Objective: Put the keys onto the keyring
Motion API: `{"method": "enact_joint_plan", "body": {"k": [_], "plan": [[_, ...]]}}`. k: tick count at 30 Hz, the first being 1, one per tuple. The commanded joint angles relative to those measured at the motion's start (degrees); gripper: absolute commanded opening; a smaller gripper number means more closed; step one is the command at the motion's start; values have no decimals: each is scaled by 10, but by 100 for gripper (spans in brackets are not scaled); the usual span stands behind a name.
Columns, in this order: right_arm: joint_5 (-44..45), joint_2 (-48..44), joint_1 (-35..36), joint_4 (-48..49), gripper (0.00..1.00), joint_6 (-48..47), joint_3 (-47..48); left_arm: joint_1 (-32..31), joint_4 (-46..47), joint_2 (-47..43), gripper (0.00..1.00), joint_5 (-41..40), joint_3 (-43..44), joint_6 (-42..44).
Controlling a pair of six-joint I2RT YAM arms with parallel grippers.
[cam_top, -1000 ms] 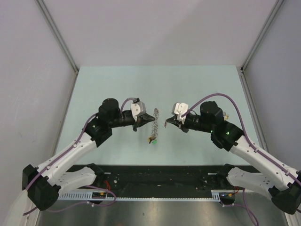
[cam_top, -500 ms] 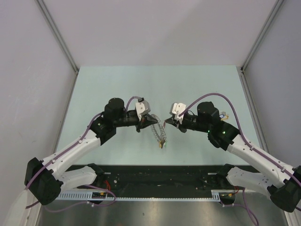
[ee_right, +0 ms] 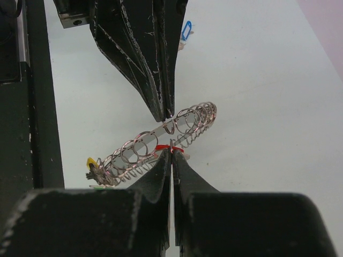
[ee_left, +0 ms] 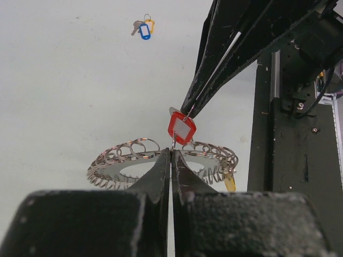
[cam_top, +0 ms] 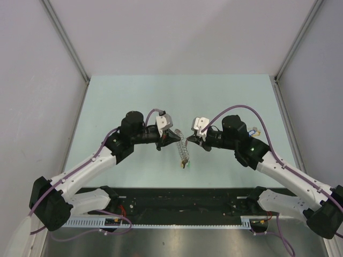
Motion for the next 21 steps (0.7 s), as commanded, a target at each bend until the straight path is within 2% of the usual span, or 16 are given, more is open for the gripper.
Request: {"method": "enact_joint_plan", "body": {"k": [1,21], "plan": [[-14,4,-3,20,0,-9,0,-5,42,-4,0,21,14,-12],[-27,10,-3,19,0,-13,2,-5,44,0,0,42,14,-11]]}}
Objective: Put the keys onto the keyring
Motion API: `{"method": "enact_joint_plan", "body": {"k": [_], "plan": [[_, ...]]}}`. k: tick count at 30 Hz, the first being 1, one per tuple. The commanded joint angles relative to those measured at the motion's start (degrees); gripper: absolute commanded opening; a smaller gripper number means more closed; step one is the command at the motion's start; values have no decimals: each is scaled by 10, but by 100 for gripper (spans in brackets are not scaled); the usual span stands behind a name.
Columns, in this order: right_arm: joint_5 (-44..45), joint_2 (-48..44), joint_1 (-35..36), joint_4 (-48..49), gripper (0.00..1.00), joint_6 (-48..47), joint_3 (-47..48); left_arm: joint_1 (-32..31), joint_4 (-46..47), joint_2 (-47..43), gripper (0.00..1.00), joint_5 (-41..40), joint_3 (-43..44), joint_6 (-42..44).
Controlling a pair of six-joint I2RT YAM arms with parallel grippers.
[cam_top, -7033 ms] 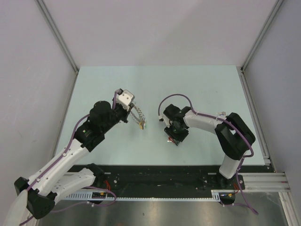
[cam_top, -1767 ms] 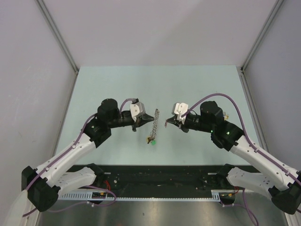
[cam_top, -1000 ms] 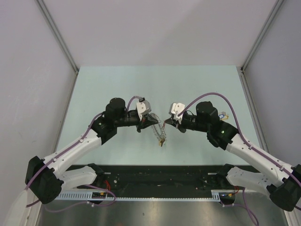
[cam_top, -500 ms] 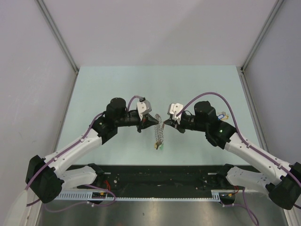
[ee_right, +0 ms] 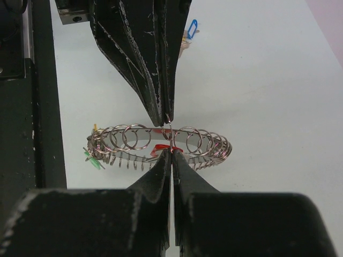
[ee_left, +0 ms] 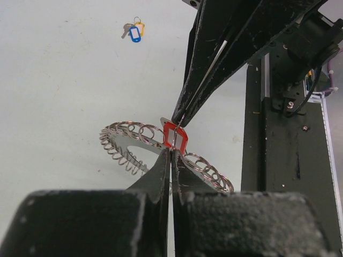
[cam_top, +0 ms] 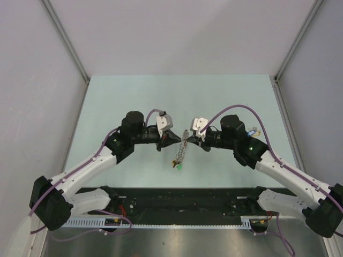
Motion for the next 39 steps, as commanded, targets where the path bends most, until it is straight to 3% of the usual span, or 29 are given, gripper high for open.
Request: {"method": "enact_joint_plan", "body": {"k": [1,39], "plan": [[-16,-1,-2,19,0,-8,1,-5,40,-3,0,20,14,-7],[-16,16,-2,19,0,2,5,-5,47,7,0,58,14,-9]]}}
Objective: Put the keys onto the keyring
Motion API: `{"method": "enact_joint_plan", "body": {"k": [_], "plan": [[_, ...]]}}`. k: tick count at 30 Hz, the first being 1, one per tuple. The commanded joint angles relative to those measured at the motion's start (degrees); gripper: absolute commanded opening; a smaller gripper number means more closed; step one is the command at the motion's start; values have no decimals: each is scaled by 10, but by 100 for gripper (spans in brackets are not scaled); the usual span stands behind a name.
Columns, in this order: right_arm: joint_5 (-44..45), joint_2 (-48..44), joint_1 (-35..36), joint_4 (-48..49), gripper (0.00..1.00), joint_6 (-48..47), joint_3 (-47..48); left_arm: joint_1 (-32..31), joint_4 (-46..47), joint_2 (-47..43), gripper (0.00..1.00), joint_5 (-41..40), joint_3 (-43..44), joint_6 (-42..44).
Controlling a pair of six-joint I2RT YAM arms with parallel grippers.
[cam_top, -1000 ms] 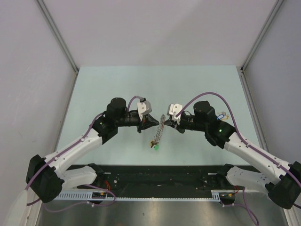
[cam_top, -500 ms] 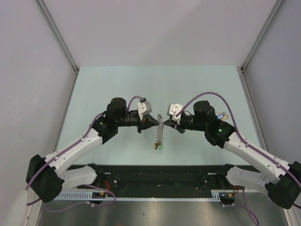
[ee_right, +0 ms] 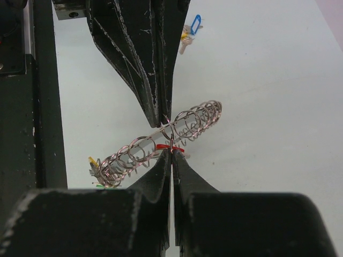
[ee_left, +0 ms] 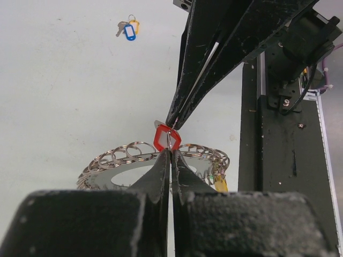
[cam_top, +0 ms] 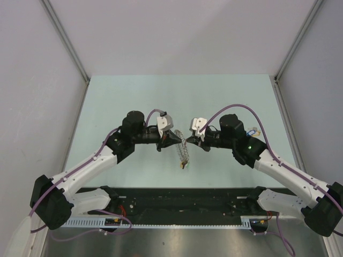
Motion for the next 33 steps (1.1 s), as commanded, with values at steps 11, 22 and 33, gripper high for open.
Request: {"method": "enact_joint_plan", "body": {"k": [11,22,33], "plan": [[-17,4,5,18,0,-1,5,-12,32,5,0,80,18,9],[-21,3,9,21,0,-2,6,-20,9,18,0,104,30,25],[-31,5,18,27,0,-2,5,-28,-5,26,0,101,33,30]]}}
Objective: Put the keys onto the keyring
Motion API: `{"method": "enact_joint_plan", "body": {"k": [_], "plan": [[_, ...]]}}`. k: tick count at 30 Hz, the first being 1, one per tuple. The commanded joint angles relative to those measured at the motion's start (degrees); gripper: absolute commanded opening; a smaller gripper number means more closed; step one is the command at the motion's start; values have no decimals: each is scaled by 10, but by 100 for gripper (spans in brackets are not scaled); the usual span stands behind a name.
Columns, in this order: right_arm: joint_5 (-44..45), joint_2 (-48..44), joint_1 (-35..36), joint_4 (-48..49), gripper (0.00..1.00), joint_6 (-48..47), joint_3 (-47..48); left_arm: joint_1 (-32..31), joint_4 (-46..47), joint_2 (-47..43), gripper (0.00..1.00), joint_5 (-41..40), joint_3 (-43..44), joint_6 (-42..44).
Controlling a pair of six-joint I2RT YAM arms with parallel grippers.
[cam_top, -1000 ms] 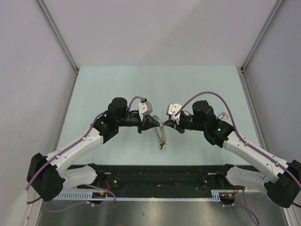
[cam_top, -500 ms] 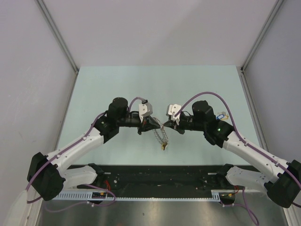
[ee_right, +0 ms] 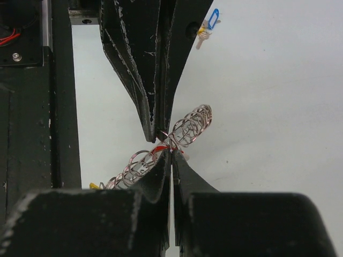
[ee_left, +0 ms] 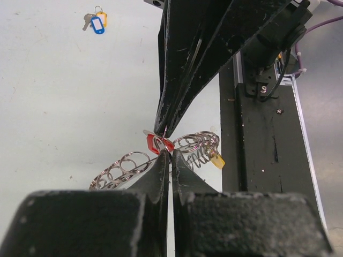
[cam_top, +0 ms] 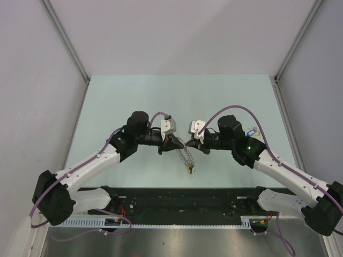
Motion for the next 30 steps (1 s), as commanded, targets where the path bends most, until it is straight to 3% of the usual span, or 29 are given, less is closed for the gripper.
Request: {"method": "enact_joint_plan", "body": {"k": [1,12,30], "plan": [[-13,3,9,49,0,-2,6,-17,12,-2,0,45,29,9],[-2,6,10,24,0,-31,5,-13,57,-32,0,-45,15,-44],[10,14,-29,36,0,13,6,-4,57,-41,0,-43,11,-34]]}}
